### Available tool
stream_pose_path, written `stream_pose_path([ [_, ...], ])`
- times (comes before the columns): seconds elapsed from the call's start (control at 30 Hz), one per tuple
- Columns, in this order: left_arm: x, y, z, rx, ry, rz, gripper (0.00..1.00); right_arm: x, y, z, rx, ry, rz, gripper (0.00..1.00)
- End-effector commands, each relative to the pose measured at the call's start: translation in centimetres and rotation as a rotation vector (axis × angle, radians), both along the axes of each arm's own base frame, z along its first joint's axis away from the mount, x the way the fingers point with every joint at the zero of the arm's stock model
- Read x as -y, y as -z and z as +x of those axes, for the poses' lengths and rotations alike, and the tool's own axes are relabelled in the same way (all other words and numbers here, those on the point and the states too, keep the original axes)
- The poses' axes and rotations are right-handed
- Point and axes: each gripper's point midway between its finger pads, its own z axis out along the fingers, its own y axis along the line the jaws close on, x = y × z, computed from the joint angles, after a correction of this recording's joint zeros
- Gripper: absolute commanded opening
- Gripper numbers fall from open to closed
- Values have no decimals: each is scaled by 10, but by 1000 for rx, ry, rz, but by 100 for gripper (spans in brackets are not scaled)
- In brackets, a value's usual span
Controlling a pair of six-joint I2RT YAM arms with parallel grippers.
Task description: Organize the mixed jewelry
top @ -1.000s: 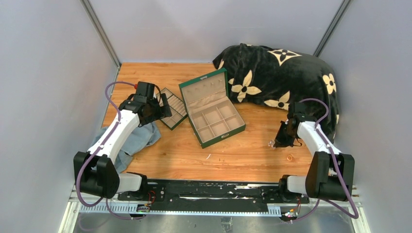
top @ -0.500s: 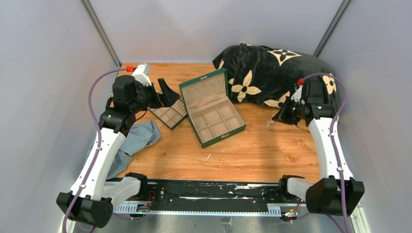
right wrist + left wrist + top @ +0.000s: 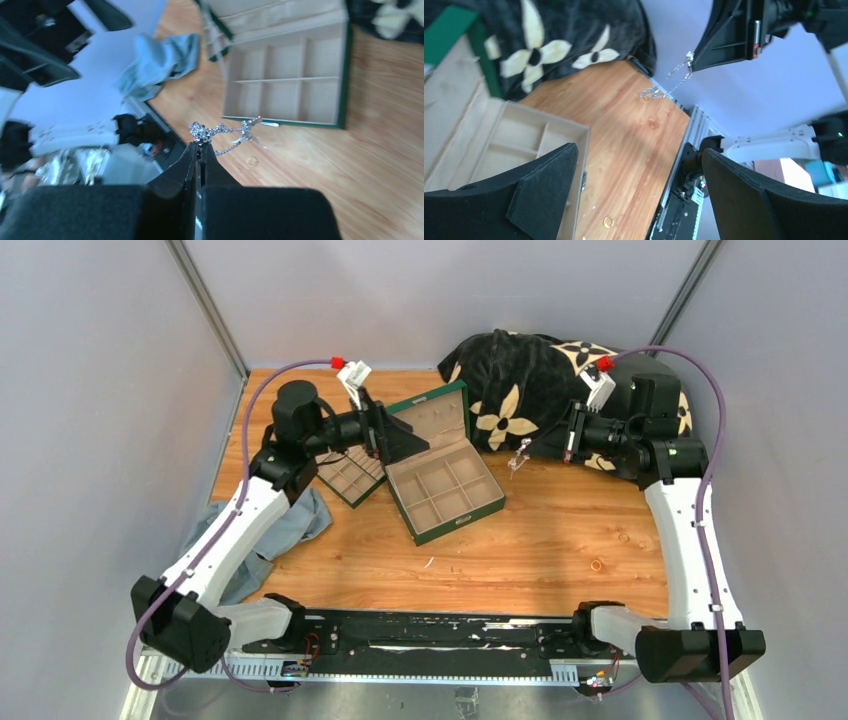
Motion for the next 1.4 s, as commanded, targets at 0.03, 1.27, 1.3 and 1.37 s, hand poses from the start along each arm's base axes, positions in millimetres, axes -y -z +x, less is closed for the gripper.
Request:
stream_pose_path([
  [0.03,38,-32,-30,140,217,-60,100,-40,-41,-40,60,-275,210,0],
  [1.27,116,-30,-91,356,543,-208,49,-88,-64,-91,121,-562,323,0],
  [1.3,116,-29,-90,359,537,-208,49,-89,-64,-90,119,-563,322,0],
  [1.37,118,-28,-88,358,530,-206,50,-89,-63,-88,115,-566,322,0],
])
